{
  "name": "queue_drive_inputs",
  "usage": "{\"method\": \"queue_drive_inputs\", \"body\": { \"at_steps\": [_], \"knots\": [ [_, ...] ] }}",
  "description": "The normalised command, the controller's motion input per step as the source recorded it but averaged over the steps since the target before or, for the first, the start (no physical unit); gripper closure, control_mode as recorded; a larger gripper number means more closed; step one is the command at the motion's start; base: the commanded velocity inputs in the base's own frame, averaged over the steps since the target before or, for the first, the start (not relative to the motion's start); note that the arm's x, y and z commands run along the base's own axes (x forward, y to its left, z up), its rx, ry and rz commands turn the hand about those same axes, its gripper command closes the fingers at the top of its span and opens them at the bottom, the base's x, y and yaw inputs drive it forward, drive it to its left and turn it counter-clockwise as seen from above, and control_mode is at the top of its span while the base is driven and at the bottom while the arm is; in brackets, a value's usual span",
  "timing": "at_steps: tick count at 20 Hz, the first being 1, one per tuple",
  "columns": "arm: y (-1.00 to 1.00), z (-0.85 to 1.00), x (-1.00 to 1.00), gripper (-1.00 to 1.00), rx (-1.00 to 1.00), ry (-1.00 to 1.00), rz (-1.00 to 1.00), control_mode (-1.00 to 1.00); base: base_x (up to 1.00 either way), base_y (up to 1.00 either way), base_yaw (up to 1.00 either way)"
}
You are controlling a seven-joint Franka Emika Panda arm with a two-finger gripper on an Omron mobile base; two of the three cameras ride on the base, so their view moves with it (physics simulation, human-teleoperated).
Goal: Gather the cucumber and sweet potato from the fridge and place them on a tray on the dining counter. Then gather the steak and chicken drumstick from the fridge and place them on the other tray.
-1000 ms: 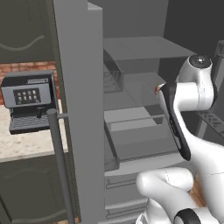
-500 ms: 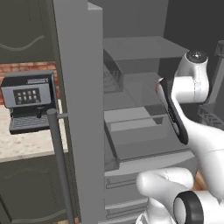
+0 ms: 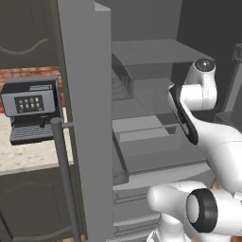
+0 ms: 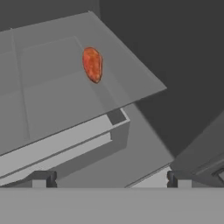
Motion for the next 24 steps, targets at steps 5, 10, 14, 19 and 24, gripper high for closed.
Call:
{"method": "queue_drive_inputs", "body": {
  "at_steps": [5, 10, 14, 19, 24],
  "knots": [
    [-0.16, -0.32, 0.45, -1.00, 0.00, 0.00, -0.02, -1.00, 0.00, 0.00, 0.00],
    [-0.24, -0.13, 0.51, -1.00, 0.00, 0.00, 0.00, -1.00, 0.00, 0.00, 0.00],
    [-0.15, -0.11, 0.56, -1.00, 0.00, -0.03, 0.00, -1.00, 0.00, 0.00, 0.00],
    [-0.05, -0.24, 0.57, -1.00, 0.00, -0.01, 0.00, -1.00, 0.00, 0.00, 0.00],
    [-0.04, -0.22, 0.54, -1.00, 0.00, 0.00, 0.00, -1.00, 0.00, 0.00, 0.00]
  ]
}}
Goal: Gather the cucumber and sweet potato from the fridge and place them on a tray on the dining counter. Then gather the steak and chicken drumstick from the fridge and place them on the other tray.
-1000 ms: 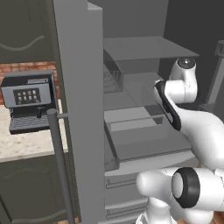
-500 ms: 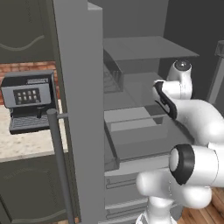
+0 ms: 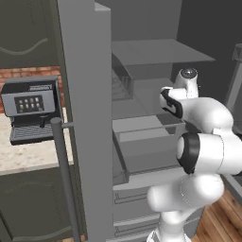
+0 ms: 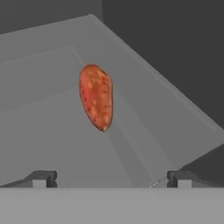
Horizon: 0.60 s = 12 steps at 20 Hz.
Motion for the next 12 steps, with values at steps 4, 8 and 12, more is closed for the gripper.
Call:
{"method": "queue_drive_inputs", "body": {
  "at_steps": [4, 8, 12],
  "knots": [
    [-0.06, -0.14, 0.53, -1.00, 0.00, 0.00, 0.00, -1.00, 0.00, 0.00, 0.00],
    [-0.12, -0.08, 0.53, -1.00, 0.00, 0.00, 0.00, -1.00, 0.00, 0.00, 0.00],
    [-0.19, -0.20, 0.54, -1.00, 0.00, 0.00, 0.00, -1.00, 0.00, 0.00, 0.00]
  ]
}}
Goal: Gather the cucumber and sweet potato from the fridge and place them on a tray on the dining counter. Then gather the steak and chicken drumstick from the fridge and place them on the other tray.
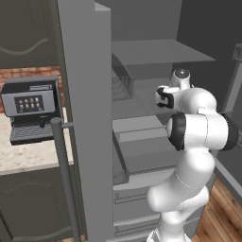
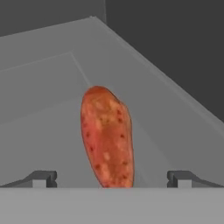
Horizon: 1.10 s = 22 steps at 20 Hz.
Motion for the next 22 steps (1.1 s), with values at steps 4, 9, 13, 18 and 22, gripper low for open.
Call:
{"method": "queue_drive_inputs", "body": {
  "at_steps": [4, 9, 13, 18, 22],
  "knots": [
    [-0.18, -0.23, 0.52, -1.00, 0.00, 0.00, 0.00, -1.00, 0.00, 0.00, 0.00],
    [-0.07, -0.24, 0.49, -1.00, 0.00, 0.00, 0.00, -1.00, 0.00, 0.00, 0.00],
    [-0.08, -0.29, 0.33, -1.00, 0.00, 0.00, 0.00, -1.00, 0.00, 0.00, 0.00],
    [-0.25, -0.51, 0.05, 1.00, 0.03, 0.02, -0.01, -1.00, 0.00, 0.00, 0.00],
    [-0.38, -0.77, -0.02, 1.00, 0.05, 0.00, -0.08, -1.00, 0.00, 0.00, 0.00]
  ]
}}
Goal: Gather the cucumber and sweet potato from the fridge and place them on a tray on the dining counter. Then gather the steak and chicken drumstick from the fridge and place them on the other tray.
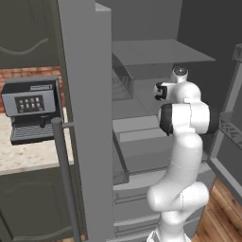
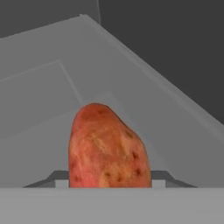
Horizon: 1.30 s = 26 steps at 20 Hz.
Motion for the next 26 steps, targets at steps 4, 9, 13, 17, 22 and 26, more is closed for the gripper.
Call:
{"method": "queue_drive_inputs", "body": {
  "at_steps": [4, 9, 13, 17, 22, 26],
  "knots": [
    [-0.03, -0.45, -0.34, 1.00, 0.00, -0.05, -0.05, -1.00, 0.00, 0.00, 0.00],
    [0.05, -0.08, -0.73, 1.00, 0.00, -0.19, 0.00, -1.00, 0.00, 0.00, 0.00],
    [0.35, 0.00, -0.82, 1.00, 0.00, -0.04, 0.01, -1.00, 0.00, 0.00, 0.00],
    [0.66, 0.39, -0.77, 1.00, -0.01, 0.10, 0.11, -1.00, 0.00, 0.00, 0.00],
    [0.60, 0.67, -0.85, 1.00, 0.00, 0.12, 0.13, -1.00, 0.00, 0.00, 0.00],
    [0.47, 0.49, -0.98, 1.00, 0.00, 0.07, 0.13, -1.00, 0.00, 0.00, 0.00]
  ]
}}
